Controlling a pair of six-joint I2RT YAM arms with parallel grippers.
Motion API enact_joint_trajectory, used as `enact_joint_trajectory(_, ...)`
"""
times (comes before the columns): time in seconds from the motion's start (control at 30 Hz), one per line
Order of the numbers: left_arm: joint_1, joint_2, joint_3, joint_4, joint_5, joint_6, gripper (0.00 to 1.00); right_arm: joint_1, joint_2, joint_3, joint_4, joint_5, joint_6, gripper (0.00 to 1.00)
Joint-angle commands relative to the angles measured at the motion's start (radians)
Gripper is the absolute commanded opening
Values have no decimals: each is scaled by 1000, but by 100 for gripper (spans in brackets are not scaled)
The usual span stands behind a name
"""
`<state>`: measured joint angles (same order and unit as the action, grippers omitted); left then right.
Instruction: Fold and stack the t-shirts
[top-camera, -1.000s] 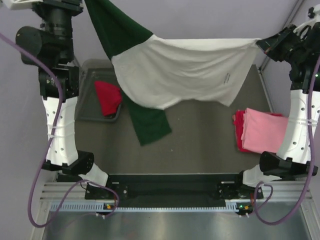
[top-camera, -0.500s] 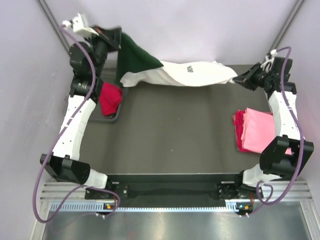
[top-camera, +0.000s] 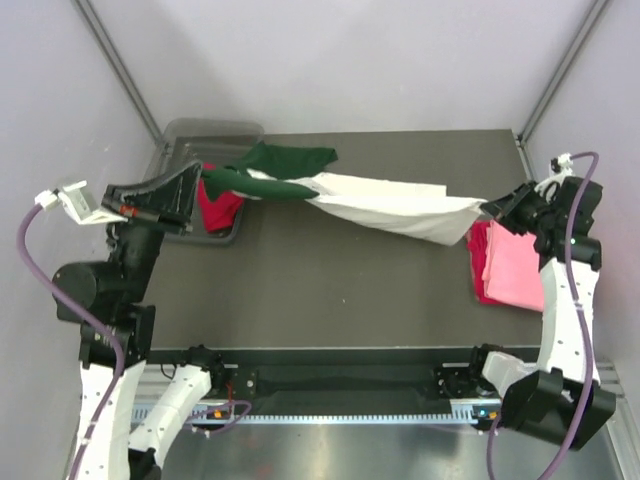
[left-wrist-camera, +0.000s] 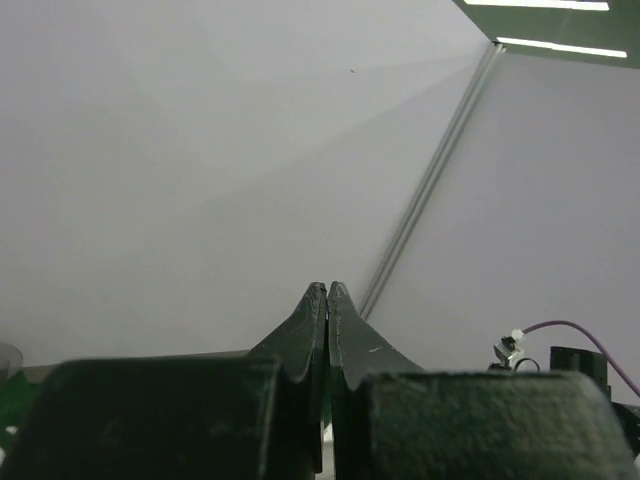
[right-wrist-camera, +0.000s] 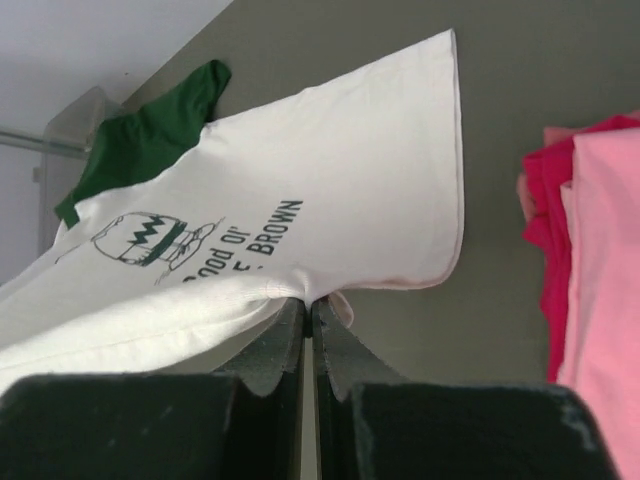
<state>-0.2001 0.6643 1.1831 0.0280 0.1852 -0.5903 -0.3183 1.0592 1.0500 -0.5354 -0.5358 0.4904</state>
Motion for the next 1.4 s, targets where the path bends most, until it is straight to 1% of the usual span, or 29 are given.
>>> enact_joint_trajectory(0.0,-1,-41,-65,-97,63,-35,0,-37,-76,-71,-57,40,-62,0)
enact_joint_trajectory(0.07,-1,-97,-86,-158,95,-51,0,-47,-117,-122,-75,54,-81,0)
enact_joint_trajectory(0.23,1,-208,-151,-237,166,-101,0,-70,-185,-208,-89,86,-87,0)
enact_joint_trajectory(0.5,5,-316,-227,-393,183,-103,0,-108,-254,-258,-100,180,-78,0)
enact_joint_trajectory(0.53,5,-325,-231,-442,162,-97,0,-108,-266,-272,-101,184,-78,0)
enact_joint_trajectory(0.67,5,-327,-235,-540,110,-88,0,-108,-359,-317,-120,172,-79,0)
enact_joint_trajectory(0.73,5,-322,-226,-583,53,-91,0,-107,-415,-349,-143,149,-84,0)
enact_joint_trajectory(0.77,5,-321,-215,-630,-4,-88,0,-105,-429,-360,-153,123,-84,0)
enact_joint_trajectory(0.87,5,-319,-206,-687,-78,-80,0,-97,-482,-390,-205,115,-85,0)
enact_joint_trajectory(0.9,5,-319,-208,-698,-128,-83,0,-90,-493,-395,-221,129,-84,0)
enact_joint_trajectory(0.97,5,-315,-218,-701,-159,-75,0,-64,-527,-403,-244,144,-53,0)
enact_joint_trajectory(1.07,5,-289,-238,-688,-162,-80,0,-28,-548,-401,-276,218,-32,0)
enact_joint_trajectory(1.13,5,-269,-247,-674,-164,-88,0,-15,-539,-407,-282,235,-27,0)
enact_joint_trajectory(1.27,5,-259,-269,-634,-178,-85,0,28,-492,-458,-227,232,0,0)
enact_joint_trajectory(1.3,7,-258,-272,-628,-208,-86,0,59,-486,-464,-216,243,17,0)
enact_joint_trajectory(1.37,5,-250,-278,-608,-214,-85,0,97,-478,-479,-198,284,37,0)
